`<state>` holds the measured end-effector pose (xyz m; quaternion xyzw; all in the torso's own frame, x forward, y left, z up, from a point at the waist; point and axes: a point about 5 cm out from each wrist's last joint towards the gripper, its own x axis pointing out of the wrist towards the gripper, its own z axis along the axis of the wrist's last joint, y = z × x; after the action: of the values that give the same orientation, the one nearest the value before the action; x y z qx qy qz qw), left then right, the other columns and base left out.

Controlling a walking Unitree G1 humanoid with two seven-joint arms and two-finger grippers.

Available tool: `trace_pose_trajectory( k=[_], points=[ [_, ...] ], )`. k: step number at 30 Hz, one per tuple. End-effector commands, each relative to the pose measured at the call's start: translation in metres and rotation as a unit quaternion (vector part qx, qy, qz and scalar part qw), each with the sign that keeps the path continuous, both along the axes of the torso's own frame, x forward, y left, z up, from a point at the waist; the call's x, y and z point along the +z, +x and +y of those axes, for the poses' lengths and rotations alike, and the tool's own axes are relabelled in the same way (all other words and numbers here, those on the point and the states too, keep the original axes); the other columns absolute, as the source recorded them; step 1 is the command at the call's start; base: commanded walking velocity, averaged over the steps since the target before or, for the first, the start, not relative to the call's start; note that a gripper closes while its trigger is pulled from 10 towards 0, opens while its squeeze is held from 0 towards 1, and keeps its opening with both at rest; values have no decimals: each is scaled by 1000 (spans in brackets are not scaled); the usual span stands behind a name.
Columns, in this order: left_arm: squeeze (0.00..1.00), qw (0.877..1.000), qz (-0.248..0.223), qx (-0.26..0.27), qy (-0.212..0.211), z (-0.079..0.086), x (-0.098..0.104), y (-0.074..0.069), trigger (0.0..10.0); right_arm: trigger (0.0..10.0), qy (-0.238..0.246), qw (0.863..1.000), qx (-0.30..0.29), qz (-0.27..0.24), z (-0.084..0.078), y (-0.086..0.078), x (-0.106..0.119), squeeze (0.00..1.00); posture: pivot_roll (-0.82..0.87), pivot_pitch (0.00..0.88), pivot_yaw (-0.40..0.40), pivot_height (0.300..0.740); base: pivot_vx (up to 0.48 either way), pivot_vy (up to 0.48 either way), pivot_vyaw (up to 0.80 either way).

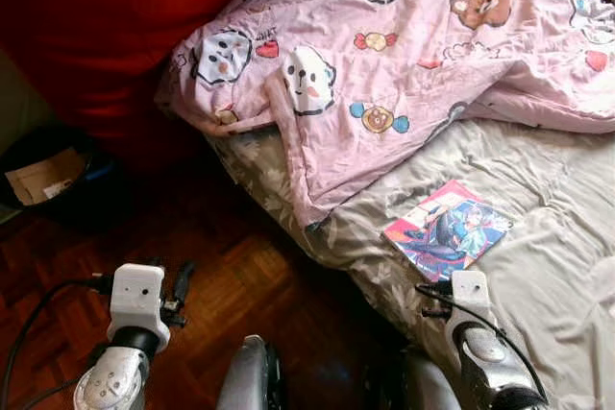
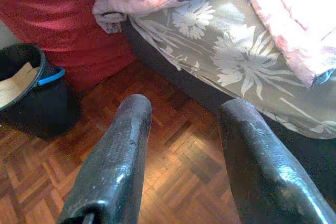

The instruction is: Clean up the room

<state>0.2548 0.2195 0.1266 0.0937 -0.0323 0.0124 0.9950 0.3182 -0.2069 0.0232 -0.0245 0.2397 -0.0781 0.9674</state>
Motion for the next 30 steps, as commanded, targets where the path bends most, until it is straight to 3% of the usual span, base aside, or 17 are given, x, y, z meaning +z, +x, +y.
trace_pose_trajectory(
  k=[1,13,18,23,24,25,26,30],
  points=[
    [0,1000,19,13,7,5,-12,-4,10000,0,13,1000,-8,26,1,-12,-14,0,220,305,49,632,0,0,0],
    [0,999,32,26,1,11,-33,10,10000,0,36,999,-15,-16,0,-5,-4,0,172,213,22,632,0,0,0],
    [0,997,53,51,-15,20,-53,13,10000,0,49,997,-22,-63,-1,-3,3,0,125,152,-5,632,0,0,0],
    [0,994,76,70,-27,25,-68,13,10000,0,56,993,7,-102,8,-5,5,0,92,113,-23,632,0,0,0],
    [0,992,84,81,-37,28,-75,11,10000,8275,61,989,23,-130,11,-8,8,0,88,106,-25,632,0,0,0],
    [0,992,88,84,-40,28,-78,11,10000,8275,62,988,26,-136,11,-9,8,0,83,100,-26,632,0,0,0],
    [0,991,92,87,-44,29,-81,10,10000,10000,68,987,22,-145,10,-10,9,0,76,94,-28,632,0,0,0],
    [0,988,108,96,-58,30,-93,8,10000,10000,79,983,10,-168,5,-13,12,0,62,75,-32,632,0,0,0]
  ],
)
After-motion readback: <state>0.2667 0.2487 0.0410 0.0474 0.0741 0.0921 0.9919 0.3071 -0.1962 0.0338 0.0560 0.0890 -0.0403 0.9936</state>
